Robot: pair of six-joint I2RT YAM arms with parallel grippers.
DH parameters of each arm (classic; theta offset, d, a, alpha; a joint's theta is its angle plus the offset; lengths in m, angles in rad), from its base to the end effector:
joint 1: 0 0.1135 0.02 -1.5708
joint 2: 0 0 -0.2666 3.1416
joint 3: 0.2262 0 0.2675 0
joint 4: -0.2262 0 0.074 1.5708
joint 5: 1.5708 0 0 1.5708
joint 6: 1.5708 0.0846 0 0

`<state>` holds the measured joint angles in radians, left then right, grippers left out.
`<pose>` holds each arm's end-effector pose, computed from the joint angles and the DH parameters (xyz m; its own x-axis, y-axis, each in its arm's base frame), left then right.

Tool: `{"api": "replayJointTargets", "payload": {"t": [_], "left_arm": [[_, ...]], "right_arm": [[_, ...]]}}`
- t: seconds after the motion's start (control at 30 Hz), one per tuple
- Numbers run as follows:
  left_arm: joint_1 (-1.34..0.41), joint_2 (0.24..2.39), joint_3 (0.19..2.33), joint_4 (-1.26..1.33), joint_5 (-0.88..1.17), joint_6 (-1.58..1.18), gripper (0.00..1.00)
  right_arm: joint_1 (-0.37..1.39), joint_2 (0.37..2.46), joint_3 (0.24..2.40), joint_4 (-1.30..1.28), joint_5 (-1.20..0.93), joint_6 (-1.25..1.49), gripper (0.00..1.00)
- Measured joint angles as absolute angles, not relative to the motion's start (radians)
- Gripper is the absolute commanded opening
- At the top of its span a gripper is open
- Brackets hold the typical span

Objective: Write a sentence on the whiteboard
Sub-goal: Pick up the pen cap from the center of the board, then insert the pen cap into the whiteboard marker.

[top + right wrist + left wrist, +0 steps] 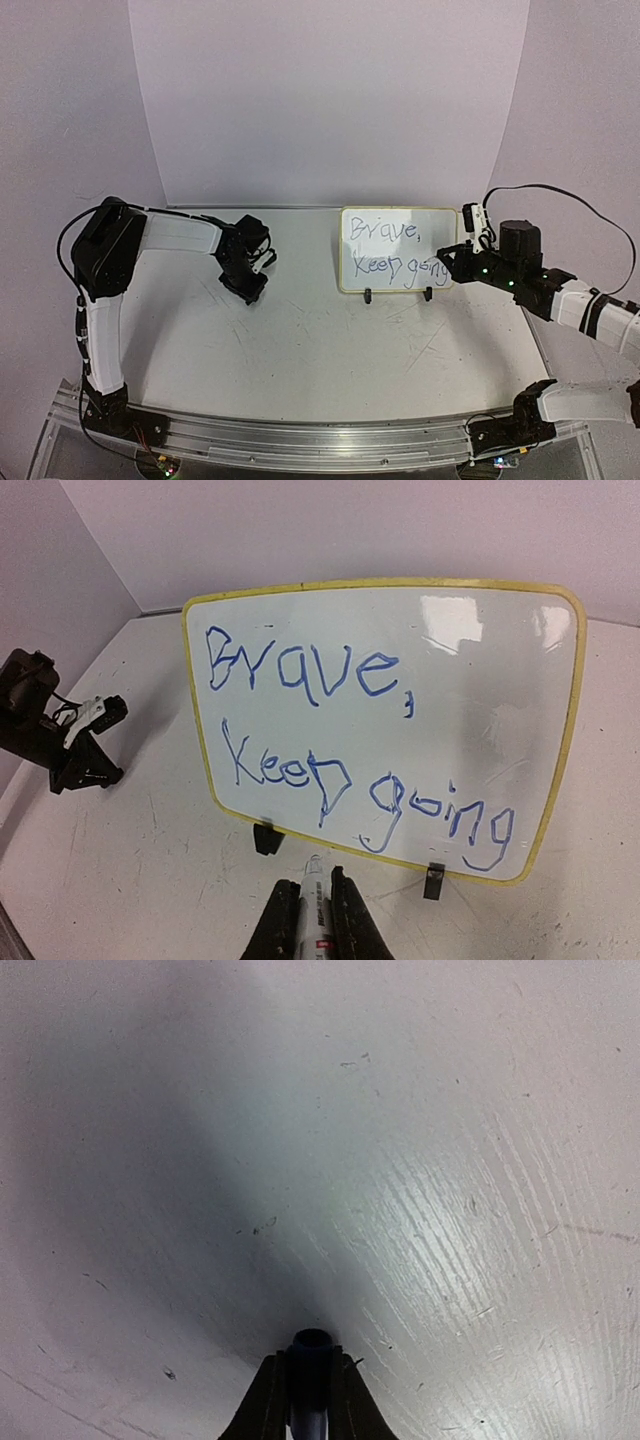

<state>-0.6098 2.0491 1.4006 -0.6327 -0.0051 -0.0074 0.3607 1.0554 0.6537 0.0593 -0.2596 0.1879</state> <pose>0.3544 -0.2471 0.0885 -0.7898 0.5428 -0.2856 0.5657 0.8246 0.0028 0.2718 0.1257 0.2465 -0.4146 0.0366 -0.9093 -0.4987 0.8267 0.2606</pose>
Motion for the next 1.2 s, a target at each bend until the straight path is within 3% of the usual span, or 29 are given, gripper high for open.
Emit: {"api": "replayJointTargets", "payload": {"t": [0.07, 0.23, 0.5, 0.67, 0.8, 0.97, 1.2], "left_arm": [[-0.612, 2.041, 1.401, -0.636, -0.002, -0.023, 0.0], [-0.619, 1.989, 1.411, -0.657, 0.051, -0.167, 0.0], [-0.619, 1.754, 1.412, -0.42, 0.334, -0.789, 0.0], [-0.625, 1.611, 1.064, 0.042, 0.53, -1.361, 0.0], [-0.634, 1.604, 0.955, 0.134, 0.59, -1.546, 0.0], [-0.639, 1.56, 0.955, 0.218, 0.615, -1.42, 0.0], [-0.844, 1.333, 0.832, 0.257, 0.336, -0.619, 0.0]], "right_arm": [[0.363, 1.055, 0.654, 0.059, -0.269, 0.189, 0.0], [0.413, 1.066, 0.661, 0.07, -0.295, 0.184, 0.0], [0.682, 1.198, 0.727, 0.27, -0.307, 0.085, 0.0], [0.797, 1.352, 0.834, 0.432, -0.3, 0.013, 0.0], [0.829, 1.429, 0.925, 0.475, -0.293, 0.025, 0.0], [0.83, 1.446, 0.986, 0.445, -0.266, 0.124, 0.0], [0.81, 1.43, 1.155, 0.183, -0.3, 0.285, 0.0]]}}
